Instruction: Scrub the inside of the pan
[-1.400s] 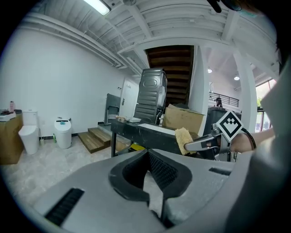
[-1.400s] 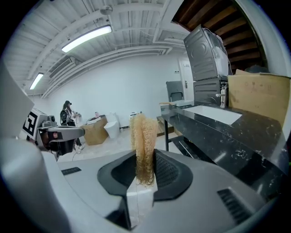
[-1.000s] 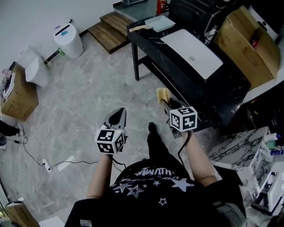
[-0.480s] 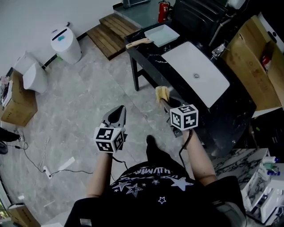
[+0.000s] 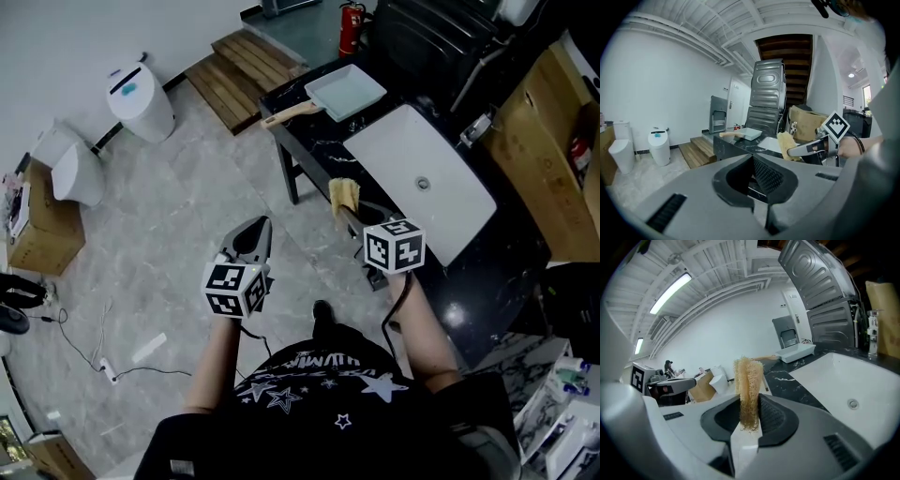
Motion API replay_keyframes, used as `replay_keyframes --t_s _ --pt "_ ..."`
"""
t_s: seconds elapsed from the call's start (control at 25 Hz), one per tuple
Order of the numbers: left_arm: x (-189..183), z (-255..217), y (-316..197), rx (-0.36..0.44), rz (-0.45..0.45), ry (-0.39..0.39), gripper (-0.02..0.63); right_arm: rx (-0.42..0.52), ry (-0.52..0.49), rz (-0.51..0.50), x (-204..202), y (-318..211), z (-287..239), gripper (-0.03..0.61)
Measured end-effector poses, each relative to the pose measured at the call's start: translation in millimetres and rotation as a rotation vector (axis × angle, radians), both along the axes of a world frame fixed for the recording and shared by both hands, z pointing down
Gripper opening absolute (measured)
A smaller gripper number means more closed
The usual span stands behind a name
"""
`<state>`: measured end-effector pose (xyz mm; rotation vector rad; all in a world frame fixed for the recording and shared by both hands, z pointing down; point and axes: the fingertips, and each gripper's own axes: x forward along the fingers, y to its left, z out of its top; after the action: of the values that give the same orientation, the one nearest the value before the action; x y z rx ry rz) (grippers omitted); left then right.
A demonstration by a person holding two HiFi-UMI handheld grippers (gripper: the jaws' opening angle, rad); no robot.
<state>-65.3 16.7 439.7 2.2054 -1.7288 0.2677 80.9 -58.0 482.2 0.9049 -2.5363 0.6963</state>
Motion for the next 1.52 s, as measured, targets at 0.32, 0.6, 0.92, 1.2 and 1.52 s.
replay_keyframes --t_s 0.32,0.6,0.92,1.2,1.52 --pt "2.8 -7.7 -59.3 0.025 -0.003 -0.027 0.008 0.001 -0.028 0.012 6.2 -60.7 -3.5 0.087" --pt "-4.2 -13.9 -77.1 0.034 -0.004 -0.044 0.008 -0.024 -0.030 0.005 -3.3 -77.8 4.4 0.087" --pt "-29.3 -16.0 -119.7 0.037 0.015 -0.040 0.008 -0.019 -0.013 0.052 -13.7 -113.6 3.5 0.087" --pt "-52.0 -14.8 -180.0 0.031 0.066 -0.022 0.009 -0.006 0.011 0.134 -20.7 -160.7 -2.7 0.087" --pt "-60.2 -9.7 -239.8 -0.029 0.220 -0.021 0.095 0.014 0.021 0.235 -26.6 -208.8 -17.7 0.087"
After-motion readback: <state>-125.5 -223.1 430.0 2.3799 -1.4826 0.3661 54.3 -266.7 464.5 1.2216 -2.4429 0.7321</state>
